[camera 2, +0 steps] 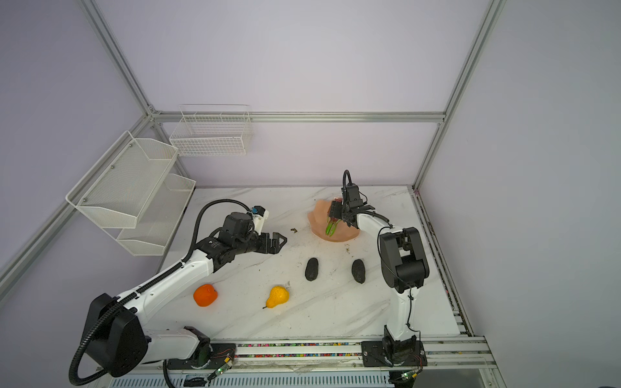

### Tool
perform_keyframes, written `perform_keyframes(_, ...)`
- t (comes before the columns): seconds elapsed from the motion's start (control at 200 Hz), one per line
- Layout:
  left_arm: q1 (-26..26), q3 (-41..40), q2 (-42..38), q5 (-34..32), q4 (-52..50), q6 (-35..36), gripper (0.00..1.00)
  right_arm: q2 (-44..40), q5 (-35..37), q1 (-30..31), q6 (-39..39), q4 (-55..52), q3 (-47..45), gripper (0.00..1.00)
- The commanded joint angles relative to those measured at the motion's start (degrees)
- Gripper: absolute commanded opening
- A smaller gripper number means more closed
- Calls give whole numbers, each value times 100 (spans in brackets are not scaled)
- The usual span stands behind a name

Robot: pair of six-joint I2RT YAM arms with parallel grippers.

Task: Arrange fruit in a fruit bowl
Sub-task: Place the fruit in the fruit bowl.

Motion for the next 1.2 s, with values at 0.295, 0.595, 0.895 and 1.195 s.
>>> perform_keyframes(0.295, -40, 538, -148, -277, -8, 232, 100, 144, 120, 12, -148, -177, 147, 74)
perform_keyframes(0.595, -40, 494, -266, -383, -104, 330, 100, -69, 198, 18, -323, -202, 261, 94)
perform_keyframes(0.895, -39, 482, -347, -304, -119, 404, 100, -515, 174, 68, -376, -306, 350, 97)
perform_keyframes(1.195, -41, 281, -901, 19, -1184, 208, 100, -2019, 130, 1222, 46, -872, -719, 98)
